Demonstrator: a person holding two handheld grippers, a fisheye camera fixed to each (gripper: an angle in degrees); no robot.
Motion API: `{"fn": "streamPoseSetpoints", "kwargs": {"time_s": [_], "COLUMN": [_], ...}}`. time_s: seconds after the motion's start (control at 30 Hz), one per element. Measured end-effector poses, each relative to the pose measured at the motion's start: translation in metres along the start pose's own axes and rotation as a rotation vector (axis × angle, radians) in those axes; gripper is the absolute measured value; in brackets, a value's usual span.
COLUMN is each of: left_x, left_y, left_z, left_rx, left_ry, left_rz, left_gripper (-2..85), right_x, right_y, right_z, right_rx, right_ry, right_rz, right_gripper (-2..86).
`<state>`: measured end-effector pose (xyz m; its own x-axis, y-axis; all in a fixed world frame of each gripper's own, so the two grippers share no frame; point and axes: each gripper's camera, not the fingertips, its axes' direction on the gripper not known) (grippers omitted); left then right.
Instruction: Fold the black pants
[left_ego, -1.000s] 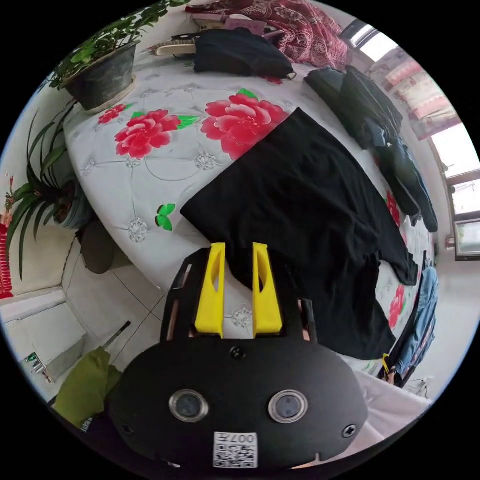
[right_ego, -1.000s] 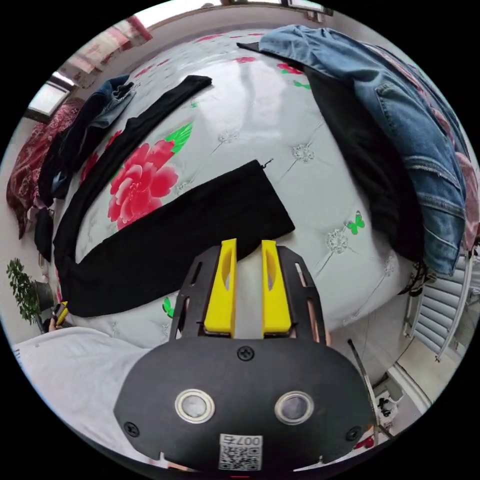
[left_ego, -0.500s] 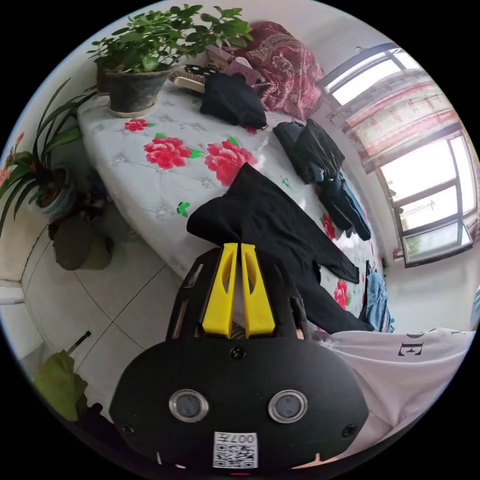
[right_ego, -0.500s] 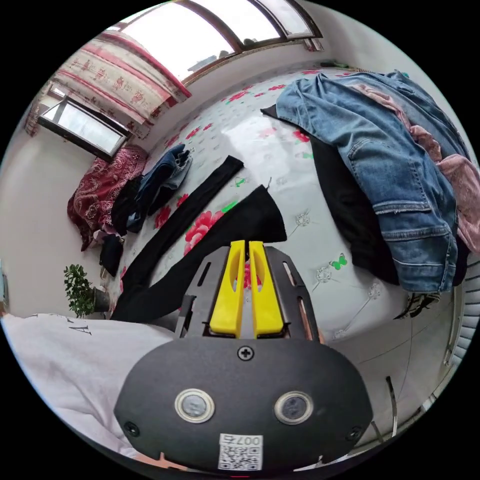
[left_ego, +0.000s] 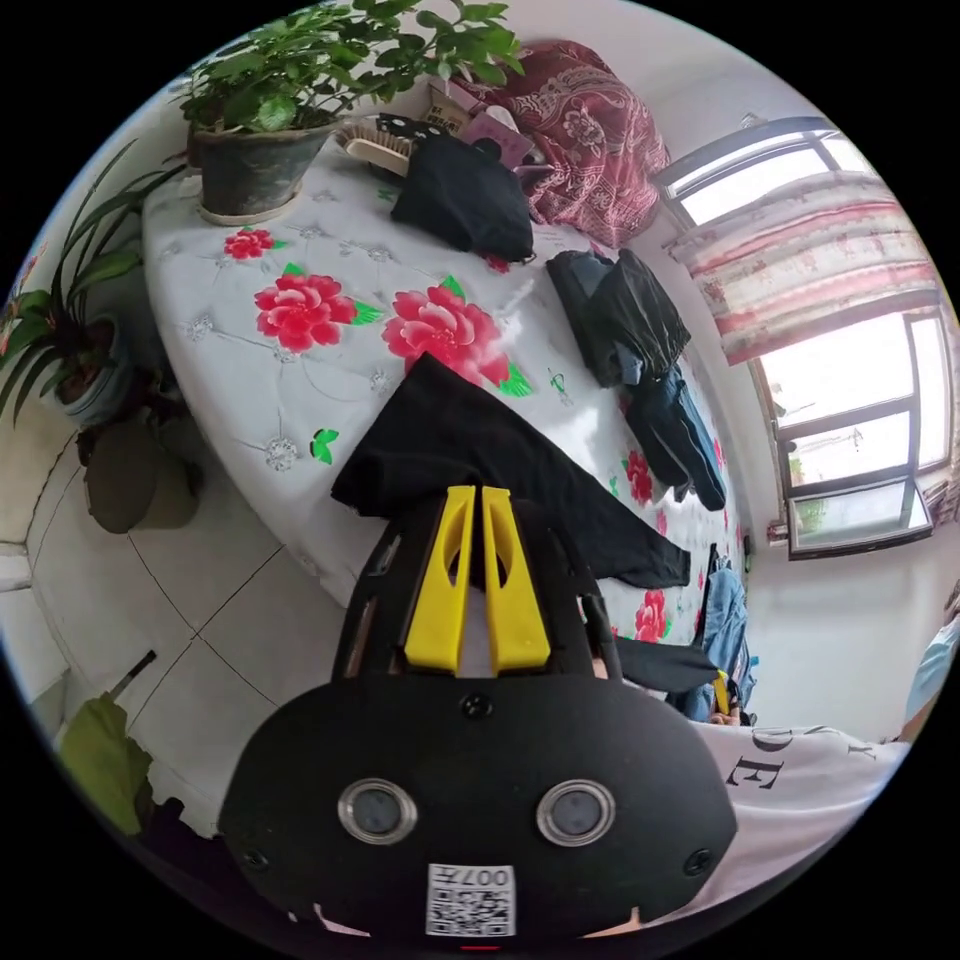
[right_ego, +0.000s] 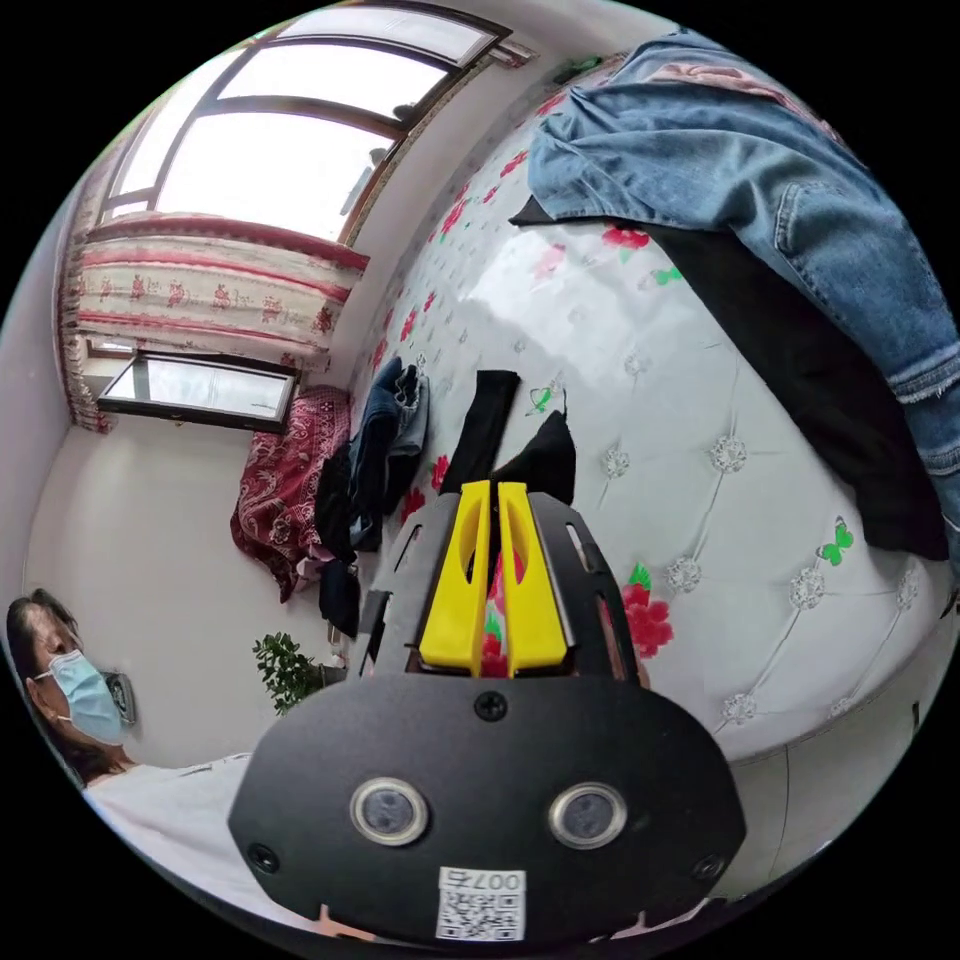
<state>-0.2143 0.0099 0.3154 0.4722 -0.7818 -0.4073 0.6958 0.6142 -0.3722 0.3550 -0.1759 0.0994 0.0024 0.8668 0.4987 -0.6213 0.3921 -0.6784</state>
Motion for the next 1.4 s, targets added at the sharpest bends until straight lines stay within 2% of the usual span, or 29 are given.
{"fn": "streamPoseSetpoints", "kwargs": {"time_s": [0.23, 0.33, 0.43, 0.5, 0.57, 0.63, 0.73, 0.8, 0.83, 0.9, 1.03, 1.1, 1.2, 1.27, 1.4], "left_x": [0.022, 0.032, 0.04, 0.048, 0.053, 0.06, 0.068, 0.071, 0.072, 0.075, 0.072, 0.066, 0.06, 0.064, 0.071], "left_y": [-0.071, -0.105, -0.138, -0.154, -0.161, -0.162, -0.15, -0.126, -0.119, -0.091, -0.064, -0.061, -0.057, -0.051, -0.048], "left_z": [0.039, 0.075, 0.12, 0.156, 0.177, 0.185, 0.174, 0.155, 0.15, 0.139, 0.144, 0.17, 0.199, 0.207, 0.221], "left_rx": [-0.083, -0.115, -0.122, -0.16, -0.191, -0.195, -0.147, -0.088, -0.07, -0.023, 0.016, -0.054, -0.113, -0.09, -0.098], "left_ry": [-0.016, -0.058, -0.089, -0.179, -0.235, -0.253, -0.204, -0.205, -0.214, -0.287, -0.366, -0.423, -0.516, -0.541, -0.58], "left_rz": [0.03, 0.03, -0.014, 0.018, 0.033, 0.072, 0.149, 0.189, 0.206, 0.24, 0.245, 0.237, 0.237, 0.291, 0.315], "left_gripper": [-1.0, -0.9, -0.8, -0.4, 0.5, 2.0, 3.9, 3.9, 3.8, 3.7, 4.3, 4.8, 3.8, 2.9, 0.3], "right_x": [-0.037, -0.049, -0.067, -0.072, -0.074, -0.08, -0.101, -0.119, -0.121, -0.115, -0.082, -0.07, -0.06, -0.048, -0.015], "right_y": [-0.041, -0.071, -0.11, -0.132, -0.133, -0.123, -0.081, -0.02, -0.004, 0.043, 0.034, 0.01, -0.016, -0.029, -0.041], "right_z": [0.052, 0.106, 0.187, 0.256, 0.296, 0.319, 0.341, 0.354, 0.357, 0.367, 0.371, 0.377, 0.406, 0.428, 0.481], "right_rx": [0.05, 0.043, 0.018, -0.077, -0.133, -0.15, -0.221, -0.303, -0.319, -0.315, -0.232, -0.183, -0.192, -0.207, -0.326], "right_ry": [0.032, 0.08, 0.109, 0.125, 0.236, 0.282, 0.222, 0.186, 0.2, 0.36, 0.505, 0.526, 0.623, 0.681, 0.77], "right_rz": [0.018, 0.021, -0.072, -0.14, -0.171, -0.228, -0.41, -0.624, -0.674, -0.792, -0.741, -0.72, -0.725, -0.719, -0.69], "right_gripper": [-0.2, -0.1, 0.1, 0.7, 1.2, 1.4, 1.4, 1.2, 1.1, 0.9, 1.7, 2.5, 3.4, 3.9, 4.3]}}
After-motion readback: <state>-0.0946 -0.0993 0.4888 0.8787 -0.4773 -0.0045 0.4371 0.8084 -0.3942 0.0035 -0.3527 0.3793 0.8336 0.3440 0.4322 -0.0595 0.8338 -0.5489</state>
